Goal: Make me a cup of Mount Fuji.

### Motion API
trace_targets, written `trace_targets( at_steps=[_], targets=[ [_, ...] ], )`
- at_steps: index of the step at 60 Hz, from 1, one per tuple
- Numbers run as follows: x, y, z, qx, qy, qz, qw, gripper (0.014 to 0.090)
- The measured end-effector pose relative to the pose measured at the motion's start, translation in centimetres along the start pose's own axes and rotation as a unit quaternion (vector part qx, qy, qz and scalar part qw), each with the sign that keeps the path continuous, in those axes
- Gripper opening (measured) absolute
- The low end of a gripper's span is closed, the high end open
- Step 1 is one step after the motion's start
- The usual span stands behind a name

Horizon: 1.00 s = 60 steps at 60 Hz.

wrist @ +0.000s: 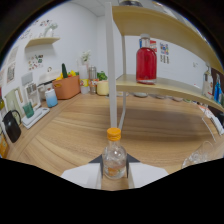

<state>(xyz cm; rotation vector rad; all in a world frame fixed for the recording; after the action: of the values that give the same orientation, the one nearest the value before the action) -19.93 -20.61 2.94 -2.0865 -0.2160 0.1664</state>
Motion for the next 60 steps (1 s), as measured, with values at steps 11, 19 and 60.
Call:
trace_targets(
  at_steps=[11,19,60],
  targets=[
    [-0.6,1.5,0.8,-0.045,0.015,0.007,0.999,0.0352],
    [-0.5,1.6,0.6,-0.045,0.030,0.014,0.998,0.0357],
    [2.5,-5.0,-11.8,0.064,0.026,0.005,0.998,0.0864]
  ],
)
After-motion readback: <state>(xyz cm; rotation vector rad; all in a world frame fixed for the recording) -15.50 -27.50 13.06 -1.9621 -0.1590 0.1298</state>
